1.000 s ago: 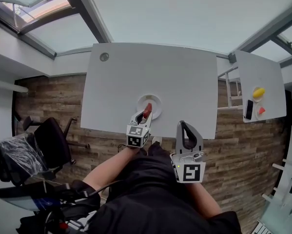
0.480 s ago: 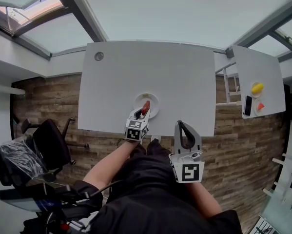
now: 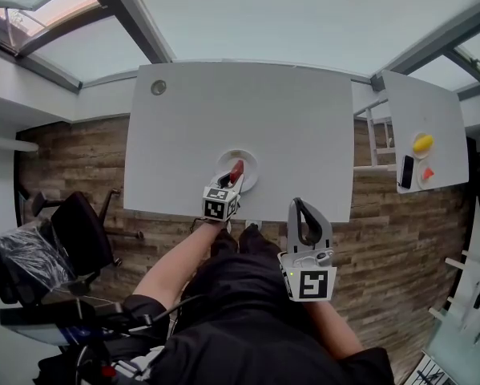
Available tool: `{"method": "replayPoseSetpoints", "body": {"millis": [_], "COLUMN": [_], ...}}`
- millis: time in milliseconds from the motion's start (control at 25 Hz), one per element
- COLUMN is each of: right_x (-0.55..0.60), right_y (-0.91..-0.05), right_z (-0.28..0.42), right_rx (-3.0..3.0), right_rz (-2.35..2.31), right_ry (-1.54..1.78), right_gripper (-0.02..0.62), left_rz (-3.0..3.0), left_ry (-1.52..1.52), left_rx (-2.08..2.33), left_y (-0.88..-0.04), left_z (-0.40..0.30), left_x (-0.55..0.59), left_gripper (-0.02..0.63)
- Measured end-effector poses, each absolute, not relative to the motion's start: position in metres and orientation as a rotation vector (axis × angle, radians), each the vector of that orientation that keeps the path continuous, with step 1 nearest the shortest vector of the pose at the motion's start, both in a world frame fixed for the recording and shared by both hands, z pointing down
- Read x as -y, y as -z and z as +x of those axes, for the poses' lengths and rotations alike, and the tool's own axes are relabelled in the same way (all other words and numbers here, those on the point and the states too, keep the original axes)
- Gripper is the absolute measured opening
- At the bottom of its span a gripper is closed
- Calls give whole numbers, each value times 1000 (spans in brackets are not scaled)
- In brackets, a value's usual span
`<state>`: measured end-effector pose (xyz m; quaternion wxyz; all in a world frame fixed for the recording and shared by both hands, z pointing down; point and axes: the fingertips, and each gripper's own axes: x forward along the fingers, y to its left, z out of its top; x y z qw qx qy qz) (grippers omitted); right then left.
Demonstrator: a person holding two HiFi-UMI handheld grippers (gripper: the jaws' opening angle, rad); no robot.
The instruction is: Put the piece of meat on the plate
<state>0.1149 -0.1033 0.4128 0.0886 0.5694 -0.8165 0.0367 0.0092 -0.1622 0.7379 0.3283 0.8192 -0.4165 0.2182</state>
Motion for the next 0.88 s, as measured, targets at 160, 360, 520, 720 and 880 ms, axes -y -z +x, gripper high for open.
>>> {"method": "replayPoseSetpoints", "body": {"millis": [160, 360, 520, 720, 880], "right_x": [103, 106, 111, 107, 110], "right_y": [-413, -411, -413, -416, -413], "right_z": [113, 117, 113, 124, 115], "right_rx": [2438, 2416, 2390, 2331, 2347], "right_rz": [1662, 1664, 1709, 1714, 1676], "right_ry": [-54, 5, 1, -18, 45], "right_gripper": [5, 5, 5, 5, 5], "left_rz": [2128, 2150, 2088, 2060, 2050], "left_ry": [-597, -582, -584, -591, -602], "left_rx": [1092, 1044, 1060, 1051, 1046], "left_y": [-747, -750, -758, -759, -763], "left_z": [7, 19, 6, 11, 12], "left_x": [162, 163, 170, 167, 166], "left_gripper": [95, 95, 95, 95, 95]}}
